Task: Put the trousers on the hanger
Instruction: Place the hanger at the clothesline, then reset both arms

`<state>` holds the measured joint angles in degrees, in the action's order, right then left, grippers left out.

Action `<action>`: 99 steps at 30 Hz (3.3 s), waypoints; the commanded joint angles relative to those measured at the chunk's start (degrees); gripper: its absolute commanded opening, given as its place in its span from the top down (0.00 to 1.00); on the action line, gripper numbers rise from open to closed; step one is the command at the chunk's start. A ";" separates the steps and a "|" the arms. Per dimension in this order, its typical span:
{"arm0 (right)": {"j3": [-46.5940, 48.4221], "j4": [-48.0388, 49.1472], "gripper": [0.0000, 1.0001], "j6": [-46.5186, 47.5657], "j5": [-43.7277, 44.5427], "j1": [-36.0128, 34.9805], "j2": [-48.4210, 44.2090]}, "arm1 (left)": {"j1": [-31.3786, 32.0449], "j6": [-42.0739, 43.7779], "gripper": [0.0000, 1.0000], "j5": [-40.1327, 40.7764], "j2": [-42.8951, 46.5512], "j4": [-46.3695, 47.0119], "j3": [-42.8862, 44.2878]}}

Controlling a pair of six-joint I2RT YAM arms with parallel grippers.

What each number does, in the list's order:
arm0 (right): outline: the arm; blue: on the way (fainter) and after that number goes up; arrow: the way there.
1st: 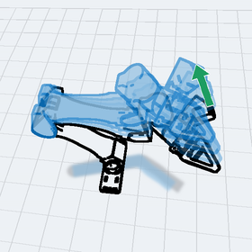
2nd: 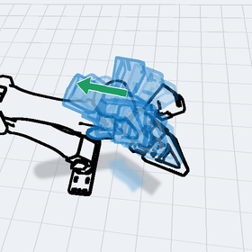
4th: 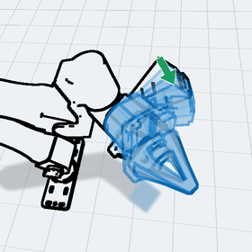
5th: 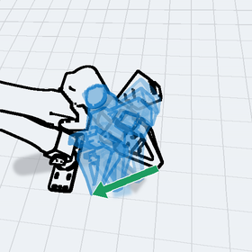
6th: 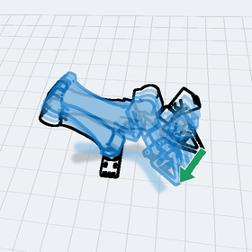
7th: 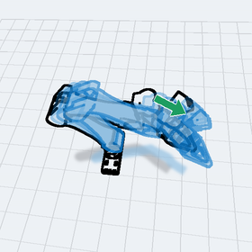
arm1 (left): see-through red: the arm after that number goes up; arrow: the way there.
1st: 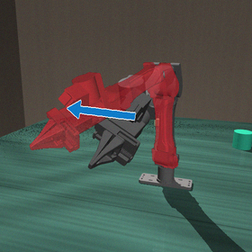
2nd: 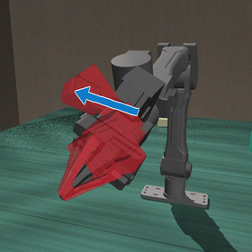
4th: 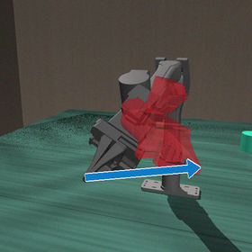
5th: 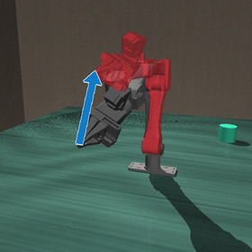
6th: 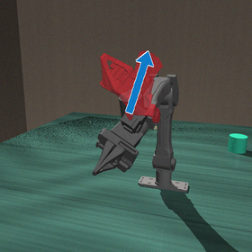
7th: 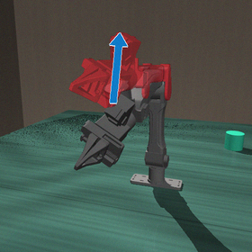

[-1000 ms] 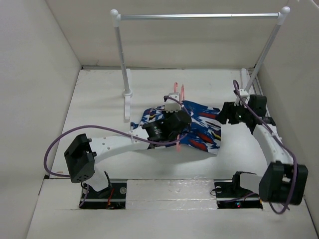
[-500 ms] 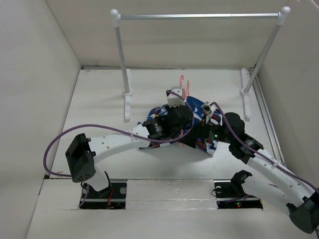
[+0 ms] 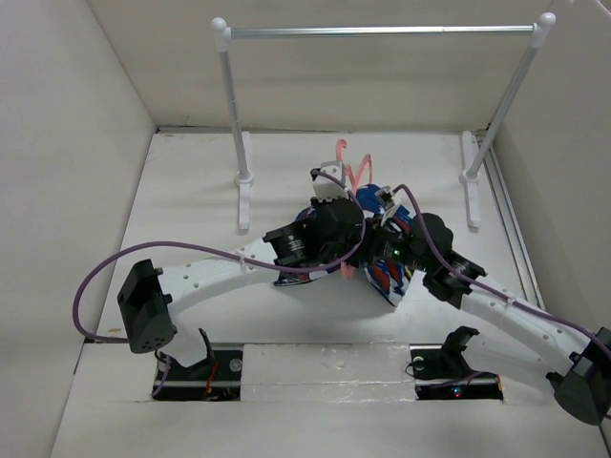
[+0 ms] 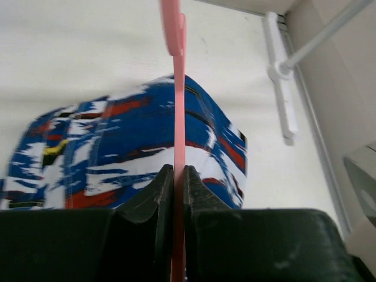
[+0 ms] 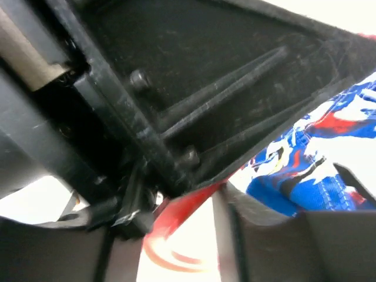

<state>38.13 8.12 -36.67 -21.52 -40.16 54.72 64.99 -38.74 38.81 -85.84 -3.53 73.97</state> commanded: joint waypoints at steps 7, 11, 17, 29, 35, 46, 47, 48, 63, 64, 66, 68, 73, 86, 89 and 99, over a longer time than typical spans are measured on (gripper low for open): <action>3.53 5.06 1.00 -2.97 8.07 -0.97 -1.46 | -1.35 -1.96 1.00 -4.60 9.20 6.34 2.40; 5.81 5.41 1.00 -3.94 8.51 -0.97 -2.33 | -3.46 -0.90 1.00 -9.97 10.08 8.97 3.80; 8.80 7.26 1.00 -5.26 6.33 3.23 -2.95 | -5.23 1.91 0.51 -17.26 8.94 8.10 11.79; 16.52 16.04 1.00 -11.40 -10.81 25.82 -0.50 | -6.46 7.98 0.27 -21.76 15.09 5.74 16.20; 21.97 25.80 1.00 -18.44 -17.58 37.43 5.74 | -6.98 7.02 0.24 -18.24 19.65 0.55 8.23; 30.68 36.88 1.00 -27.76 -20.84 47.89 14.97 | -7.51 2.45 0.23 -15.78 26.77 -4.91 -4.45; 30.86 37.05 1.00 -27.93 -21.02 48.68 15.50 | -7.51 2.09 0.23 -15.95 26.87 -5.08 -5.58; 30.95 37.32 1.00 -28.28 -21.02 49.30 16.03 | -7.51 1.83 0.23 -16.04 27.04 -5.17 -6.12; 26.74 44.79 1.00 -32.77 -22.95 57.65 23.33 | -7.51 0.95 0.23 -15.78 26.34 -6.14 -8.32; 25.95 44.96 1.00 -32.68 -23.22 57.65 24.02 | -7.51 0.95 0.23 -15.69 26.25 -6.31 -8.32; 25.16 45.58 1.00 -32.85 -24.36 58.36 24.47 | -7.51 0.86 0.23 -15.69 26.08 -6.49 -8.15; 24.10 45.58 1.00 -32.60 -24.62 58.88 24.47 | -7.51 0.77 0.23 -15.69 25.82 -6.49 -8.14; 21.56 43.04 1.00 -30.23 -24.89 60.02 23.33 | -7.51 0.60 0.22 -16.13 25.12 -6.58 -7.88; 31.12 4.89 0.00 -1.83 -23.75 64.77 15.60 | -7.51 1.83 0.01 -13.85 17.56 -16.05 -0.17; 35.67 0.25 0.00 1.85 -21.91 64.77 13.76 | -7.51 2.18 0.01 -13.85 15.80 -18.00 1.95; 40.19 -16.11 0.00 22.84 -15.31 50.91 3.04 | -23.48 0.69 0.01 -26.67 23.08 -15.89 -0.58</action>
<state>78.85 -3.09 -24.12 -38.37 16.82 61.95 47.72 -37.43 17.10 -67.20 -20.43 73.17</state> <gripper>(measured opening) 0.999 0.986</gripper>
